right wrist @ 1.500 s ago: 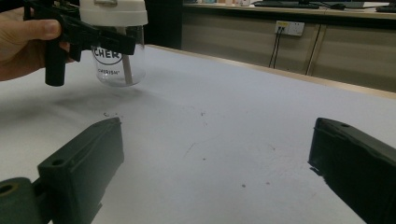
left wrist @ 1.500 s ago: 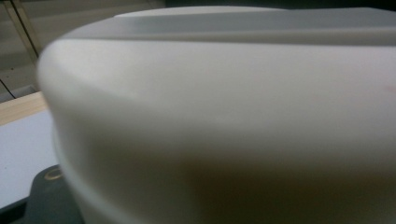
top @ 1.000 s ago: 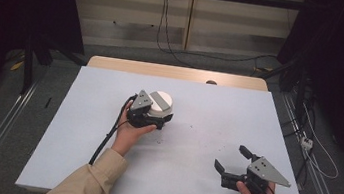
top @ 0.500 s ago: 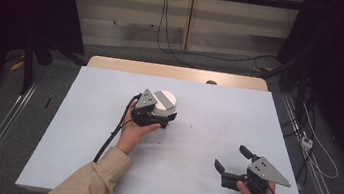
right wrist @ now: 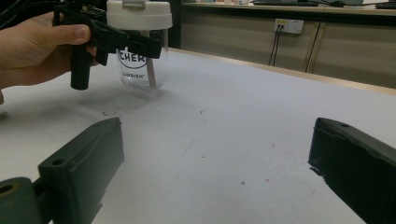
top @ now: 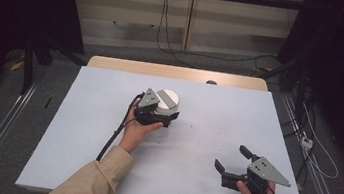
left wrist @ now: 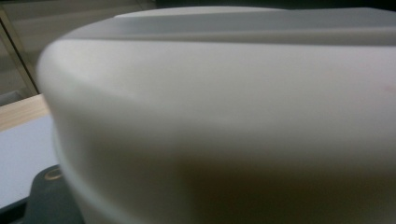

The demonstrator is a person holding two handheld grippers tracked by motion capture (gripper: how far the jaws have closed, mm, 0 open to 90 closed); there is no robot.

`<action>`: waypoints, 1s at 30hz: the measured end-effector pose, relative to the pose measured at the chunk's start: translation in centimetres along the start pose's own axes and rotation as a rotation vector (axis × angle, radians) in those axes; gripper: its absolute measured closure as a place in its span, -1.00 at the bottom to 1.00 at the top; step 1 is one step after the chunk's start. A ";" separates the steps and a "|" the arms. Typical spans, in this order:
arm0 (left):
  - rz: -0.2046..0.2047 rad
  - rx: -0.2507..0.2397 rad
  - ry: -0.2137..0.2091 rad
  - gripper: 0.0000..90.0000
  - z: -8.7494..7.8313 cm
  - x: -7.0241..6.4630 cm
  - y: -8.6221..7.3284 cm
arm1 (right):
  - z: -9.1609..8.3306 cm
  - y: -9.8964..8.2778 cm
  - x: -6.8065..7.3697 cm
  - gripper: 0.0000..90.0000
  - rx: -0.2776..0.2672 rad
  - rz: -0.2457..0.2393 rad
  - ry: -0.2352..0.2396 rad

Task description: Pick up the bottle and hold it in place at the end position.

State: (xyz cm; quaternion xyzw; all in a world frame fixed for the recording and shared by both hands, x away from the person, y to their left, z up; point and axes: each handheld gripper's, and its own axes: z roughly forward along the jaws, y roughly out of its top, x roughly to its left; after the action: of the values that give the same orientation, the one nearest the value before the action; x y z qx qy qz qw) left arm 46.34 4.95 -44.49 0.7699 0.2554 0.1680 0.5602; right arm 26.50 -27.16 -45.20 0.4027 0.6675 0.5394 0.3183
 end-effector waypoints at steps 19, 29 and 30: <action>0.008 0.014 -0.005 -0.59 0.9 -0.5 -0.2 | 0.0 0.0 0.0 -0.94 0.004 0.001 0.001; 0.021 0.029 -0.011 -0.59 1.6 -0.9 -0.5 | 0.1 -0.1 0.0 -0.94 0.004 0.003 0.002; 0.022 0.031 -0.014 -0.59 1.7 -0.9 -0.5 | 0.1 -0.1 0.0 -0.94 0.005 0.004 0.002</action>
State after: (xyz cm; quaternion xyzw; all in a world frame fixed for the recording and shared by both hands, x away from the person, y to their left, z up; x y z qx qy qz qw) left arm 46.38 3.22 -45.48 0.7823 0.2455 0.1651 0.5482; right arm 26.56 -27.18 -45.30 0.4043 0.6682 0.5388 0.3158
